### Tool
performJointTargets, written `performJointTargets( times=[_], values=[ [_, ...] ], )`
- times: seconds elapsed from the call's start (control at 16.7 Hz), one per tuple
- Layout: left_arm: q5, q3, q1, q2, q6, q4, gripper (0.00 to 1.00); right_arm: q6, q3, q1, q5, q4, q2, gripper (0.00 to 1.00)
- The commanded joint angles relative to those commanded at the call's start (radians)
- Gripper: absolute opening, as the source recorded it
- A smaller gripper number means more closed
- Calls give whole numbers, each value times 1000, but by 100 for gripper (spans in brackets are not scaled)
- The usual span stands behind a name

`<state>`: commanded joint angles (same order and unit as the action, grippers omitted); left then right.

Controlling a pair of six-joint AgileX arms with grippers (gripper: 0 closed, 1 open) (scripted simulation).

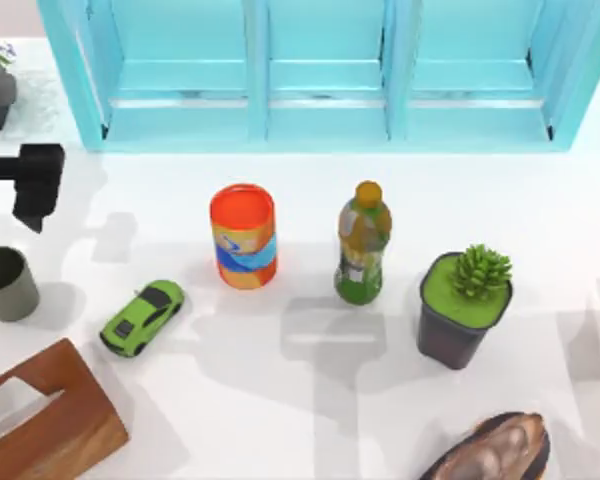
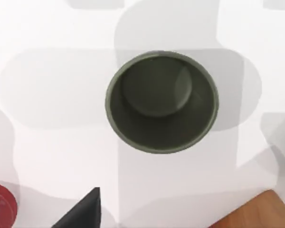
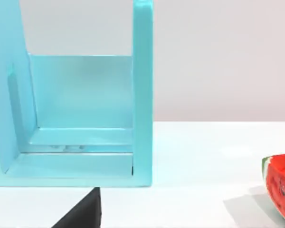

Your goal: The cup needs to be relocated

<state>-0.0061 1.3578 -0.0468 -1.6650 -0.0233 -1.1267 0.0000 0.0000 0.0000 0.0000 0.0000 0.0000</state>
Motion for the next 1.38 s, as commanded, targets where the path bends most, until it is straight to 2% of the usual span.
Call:
performJointTargets(
  times=[0.3, 0.66, 0.84, 1.2, 1.38],
  values=[
    [6, 172, -6, -174, -5, -132, 100, 0, 0, 0, 0, 0, 0, 100],
    [6, 173, -1, -177, -5, -132, 100, 0, 0, 0, 0, 0, 0, 100],
    [6, 115, -3, -194, -2, -62, 100, 0, 0, 0, 0, 0, 0, 100],
    [7, -75, -3, -264, -1, 208, 100, 0, 0, 0, 0, 0, 0, 100],
    [7, -102, -3, -276, -1, 241, 100, 0, 0, 0, 0, 0, 0, 100]
  ],
)
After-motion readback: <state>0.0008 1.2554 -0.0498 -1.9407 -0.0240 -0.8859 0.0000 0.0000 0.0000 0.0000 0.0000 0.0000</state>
